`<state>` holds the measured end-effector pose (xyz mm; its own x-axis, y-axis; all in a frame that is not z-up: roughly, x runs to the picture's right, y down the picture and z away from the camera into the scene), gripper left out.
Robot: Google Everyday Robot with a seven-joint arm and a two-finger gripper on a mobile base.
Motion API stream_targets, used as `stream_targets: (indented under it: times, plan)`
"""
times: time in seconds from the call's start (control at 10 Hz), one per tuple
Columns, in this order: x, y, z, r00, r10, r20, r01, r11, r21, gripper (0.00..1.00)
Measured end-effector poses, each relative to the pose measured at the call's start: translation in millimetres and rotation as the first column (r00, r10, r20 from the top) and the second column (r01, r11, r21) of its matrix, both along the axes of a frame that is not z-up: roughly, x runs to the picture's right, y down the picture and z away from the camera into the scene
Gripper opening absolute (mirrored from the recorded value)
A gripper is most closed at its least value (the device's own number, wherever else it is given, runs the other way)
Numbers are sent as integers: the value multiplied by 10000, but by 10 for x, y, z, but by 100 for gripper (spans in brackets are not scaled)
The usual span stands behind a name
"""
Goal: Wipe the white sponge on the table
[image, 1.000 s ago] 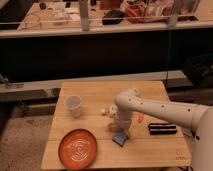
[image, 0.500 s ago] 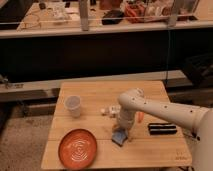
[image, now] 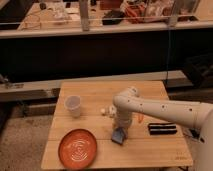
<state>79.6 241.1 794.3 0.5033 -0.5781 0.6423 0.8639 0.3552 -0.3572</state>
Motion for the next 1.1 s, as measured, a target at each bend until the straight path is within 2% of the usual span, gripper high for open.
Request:
stream_targets:
  times: [0.1, 0.2, 0.3, 0.5, 0.6, 0.9, 1.1]
  plan:
    - [-140, -19, -48, 9994, -282, 220, 279, 9995, 172, 40]
    - [-326, -10, -110, 9953, -638, 724, 614, 9975, 349, 44]
    - [-418, 18, -150, 9903, -923, 1039, 883, 9952, 425, 45]
    - [-615, 182, -233, 9753, -1457, 1659, 1382, 9888, 563, 45]
    - [-624, 288, -228, 9701, -1660, 1768, 1586, 9858, 555, 45]
    - [-555, 550, -154, 9702, -1700, 1729, 1683, 9854, 249, 45]
    - [-430, 628, -165, 9719, -1538, 1784, 1557, 9878, 34, 45]
